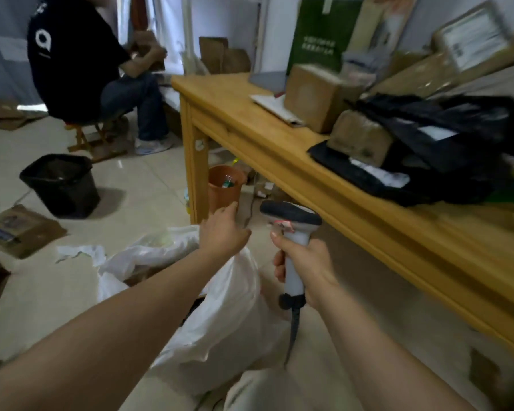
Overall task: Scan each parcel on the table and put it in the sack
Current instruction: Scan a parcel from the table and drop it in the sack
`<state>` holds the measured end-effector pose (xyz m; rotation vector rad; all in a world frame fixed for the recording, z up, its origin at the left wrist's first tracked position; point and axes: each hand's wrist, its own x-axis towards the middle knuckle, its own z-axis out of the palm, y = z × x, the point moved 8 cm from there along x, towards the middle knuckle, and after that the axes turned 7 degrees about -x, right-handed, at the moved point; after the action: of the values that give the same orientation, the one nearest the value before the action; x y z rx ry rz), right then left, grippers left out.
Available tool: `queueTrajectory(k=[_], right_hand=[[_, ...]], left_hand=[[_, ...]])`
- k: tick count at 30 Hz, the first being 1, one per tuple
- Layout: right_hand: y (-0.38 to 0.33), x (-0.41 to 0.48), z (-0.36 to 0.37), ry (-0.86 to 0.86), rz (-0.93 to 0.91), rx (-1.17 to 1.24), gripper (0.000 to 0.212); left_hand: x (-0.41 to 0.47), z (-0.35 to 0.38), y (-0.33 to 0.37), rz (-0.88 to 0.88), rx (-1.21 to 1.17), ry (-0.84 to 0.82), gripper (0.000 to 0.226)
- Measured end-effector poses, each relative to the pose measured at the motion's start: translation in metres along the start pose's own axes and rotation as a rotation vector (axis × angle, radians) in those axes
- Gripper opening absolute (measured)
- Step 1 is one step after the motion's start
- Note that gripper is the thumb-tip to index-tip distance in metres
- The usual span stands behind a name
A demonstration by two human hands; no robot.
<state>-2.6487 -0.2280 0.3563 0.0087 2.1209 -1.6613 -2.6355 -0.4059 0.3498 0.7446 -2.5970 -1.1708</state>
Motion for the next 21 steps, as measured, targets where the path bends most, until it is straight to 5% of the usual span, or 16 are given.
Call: queueTrajectory(k=[11, 16, 21], right_hand=[[-0.110, -0.081, -0.184, 0.266, -0.197, 0.319, 0.010], [-0.138, -0.085, -0.260, 0.350, -0.229, 0.621, 0.013], [-0.147, -0.075, -0.319, 0.444, -0.291, 0.841, 0.016]], left_hand=[[-0.039, 0.018, 0.283, 0.486, -0.133, -0.047, 0.059], [-0.053, 0.030, 0.388, 0.692, -0.079, -0.040, 0.039], [-0.063, 0.047, 0.493, 0.874, -0.045, 0.003, 0.042]])
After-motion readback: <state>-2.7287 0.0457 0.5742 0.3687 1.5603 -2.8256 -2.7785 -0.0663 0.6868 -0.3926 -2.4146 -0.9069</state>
